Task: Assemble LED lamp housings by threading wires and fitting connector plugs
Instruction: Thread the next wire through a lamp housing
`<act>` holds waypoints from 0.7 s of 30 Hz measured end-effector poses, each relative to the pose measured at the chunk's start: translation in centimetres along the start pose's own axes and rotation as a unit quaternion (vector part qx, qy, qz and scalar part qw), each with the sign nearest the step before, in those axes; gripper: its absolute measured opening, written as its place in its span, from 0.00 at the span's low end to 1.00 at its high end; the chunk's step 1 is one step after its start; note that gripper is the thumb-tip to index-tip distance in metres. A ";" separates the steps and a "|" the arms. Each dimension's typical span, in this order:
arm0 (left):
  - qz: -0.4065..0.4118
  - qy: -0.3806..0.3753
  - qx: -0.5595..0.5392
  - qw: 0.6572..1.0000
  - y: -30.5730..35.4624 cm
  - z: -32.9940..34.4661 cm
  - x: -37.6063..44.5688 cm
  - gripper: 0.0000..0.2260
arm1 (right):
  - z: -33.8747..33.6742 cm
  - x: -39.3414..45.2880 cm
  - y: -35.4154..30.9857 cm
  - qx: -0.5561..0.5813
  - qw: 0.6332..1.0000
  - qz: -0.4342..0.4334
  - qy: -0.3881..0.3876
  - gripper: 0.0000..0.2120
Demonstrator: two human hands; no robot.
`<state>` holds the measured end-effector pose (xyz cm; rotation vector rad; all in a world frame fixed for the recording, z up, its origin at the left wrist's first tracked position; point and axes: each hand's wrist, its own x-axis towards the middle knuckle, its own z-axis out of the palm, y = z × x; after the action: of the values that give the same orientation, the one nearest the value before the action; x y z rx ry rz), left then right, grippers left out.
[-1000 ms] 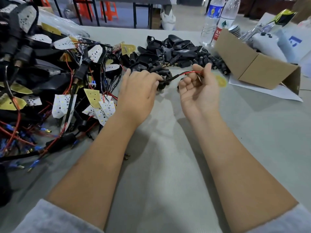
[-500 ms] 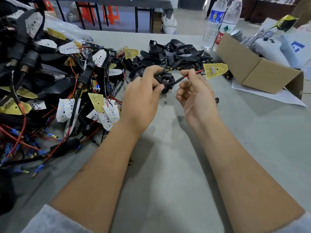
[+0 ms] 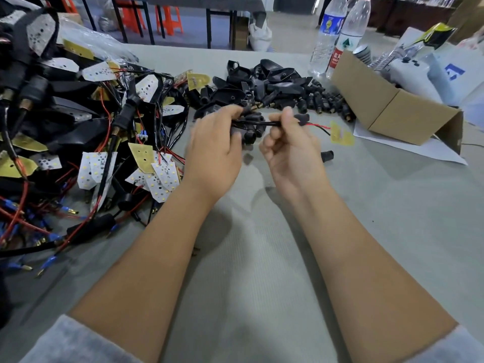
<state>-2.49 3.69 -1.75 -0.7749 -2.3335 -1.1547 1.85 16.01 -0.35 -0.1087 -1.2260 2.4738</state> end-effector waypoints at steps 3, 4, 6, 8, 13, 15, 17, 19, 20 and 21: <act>-0.024 -0.026 0.079 0.996 -1.1 -0.2 0.4 0.13 | -0.8 0.5 -0.8 0.138 0.990 0.028 0.009 0.16; -0.023 -0.028 0.066 0.997 -1.2 -0.3 0.4 0.12 | -1.1 0.6 -0.9 0.164 0.986 0.030 0.009 0.16; -0.019 -0.030 0.013 0.999 -0.9 -0.5 0.1 0.11 | -1.5 0.9 -1.0 0.191 0.981 0.026 0.008 0.14; -0.005 -0.037 0.000 0.999 -0.4 -0.5 -0.2 0.10 | -1.7 1.0 -1.0 0.192 0.981 0.022 0.010 0.13; -0.029 -0.023 -0.008 0.999 0.1 -1.2 -0.5 0.08 | -1.5 1.6 -1.1 0.111 0.992 -0.010 0.063 0.12; -0.017 -0.003 -0.023 1.000 0.4 -1.6 -0.5 0.09 | -1.4 1.7 -1.3 0.089 0.992 -0.029 0.084 0.12; -0.014 0.010 -0.021 1.000 0.5 -1.8 -0.5 0.10 | -1.6 1.9 -1.8 0.096 0.988 -0.046 0.109 0.13; -0.024 0.022 -0.015 0.999 0.4 -1.9 -0.5 0.10 | -2.1 2.1 -2.5 0.110 0.982 -0.060 0.143 0.14; -0.028 0.024 -0.009 0.999 0.3 -1.9 -0.5 0.11 | -2.4 2.2 -2.7 0.108 0.980 -0.064 0.156 0.14; -0.029 0.023 0.000 0.999 0.2 -1.9 -0.5 0.11 | -2.5 2.2 -2.9 0.104 0.979 -0.065 0.164 0.14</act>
<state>-1.77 2.12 -0.89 -0.6765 -2.3325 -1.1835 1.22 20.32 0.59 -0.3533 -0.8073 2.3366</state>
